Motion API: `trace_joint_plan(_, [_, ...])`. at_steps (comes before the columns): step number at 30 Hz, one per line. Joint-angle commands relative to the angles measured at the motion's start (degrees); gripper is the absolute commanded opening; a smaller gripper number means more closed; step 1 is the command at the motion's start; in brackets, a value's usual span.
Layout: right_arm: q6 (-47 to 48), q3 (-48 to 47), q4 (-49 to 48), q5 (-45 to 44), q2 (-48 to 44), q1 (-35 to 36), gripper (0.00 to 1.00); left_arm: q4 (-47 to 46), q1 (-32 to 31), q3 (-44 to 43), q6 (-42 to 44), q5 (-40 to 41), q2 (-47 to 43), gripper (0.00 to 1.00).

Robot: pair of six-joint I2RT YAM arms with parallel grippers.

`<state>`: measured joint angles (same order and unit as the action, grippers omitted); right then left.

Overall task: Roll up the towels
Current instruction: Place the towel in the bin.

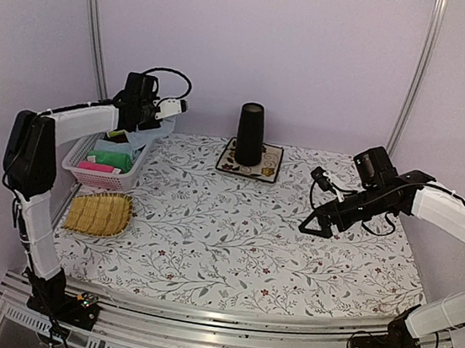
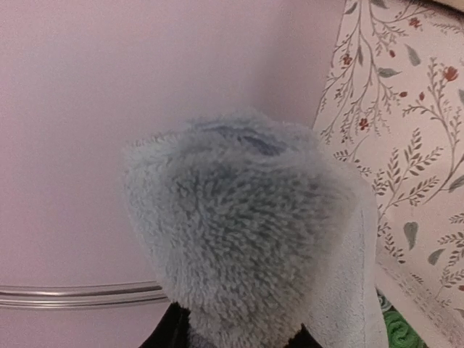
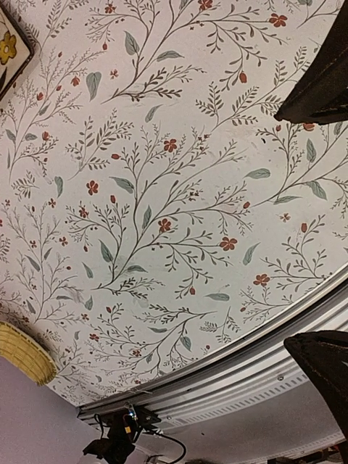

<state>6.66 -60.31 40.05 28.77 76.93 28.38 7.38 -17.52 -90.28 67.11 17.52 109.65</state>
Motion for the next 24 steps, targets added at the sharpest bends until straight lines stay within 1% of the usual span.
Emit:
trace_joint_plan(1, [-1.09, 2.25, -1.87, -1.06, -0.46, 0.02, 0.99, -16.78, 3.89, -5.66, 11.76, 3.07, 7.41, 0.00])
trace_joint_plan(3, [-1.36, 2.93, -2.14, -0.71, -0.01, 0.01, 0.99, -22.87, 5.95, -8.33, 15.71, 3.59, 10.30, 0.00])
trace_joint_plan(6, [-1.36, 3.10, -1.84, -1.12, 0.83, 0.01, 0.99, -25.34, 8.90, -12.46, 17.80, 3.08, 13.81, 0.00])
trace_joint_plan(9, [-1.34, 2.84, -2.35, -1.00, 2.67, 0.02, 0.99, -27.44, 11.08, -12.99, 19.15, 1.95, 15.76, 0.00])
trace_joint_plan(11, [-1.45, 2.10, -2.69, -0.80, 3.79, 0.01, 0.99, -26.41, 11.19, -9.52, 20.12, -0.83, 15.33, 0.00])
trace_joint_plan(14, [-1.47, 0.57, -2.69, -0.43, 5.15, 0.01, 0.99, -28.73, 10.84, -0.44, 22.77, -4.03, 12.69, 0.00])
trace_joint_plan(17, [-1.30, -0.51, -2.22, -0.18, 5.70, 0.01, 0.99, -25.09, 10.60, 5.00, 20.30, -7.13, 8.64, 0.00])
trace_joint_plan(19, [-1.38, -0.66, -2.20, -0.12, 5.75, 0.01, 0.99, -20.29, 10.69, 7.14, 17.93, -9.66, 6.09, 0.00])
trace_joint_plan(21, [-1.47, -0.90, -1.73, 0.09, 5.82, -0.04, 0.99, -14.62, 11.00, 7.79, 18.34, -11.08, 4.24, 0.00])
trace_joint_plan(24, [-1.63, -0.74, -1.72, 0.73, 5.61, 0.09, 0.99, -9.87, 11.89, 7.43, 18.15, -10.92, 3.63, 0.00])
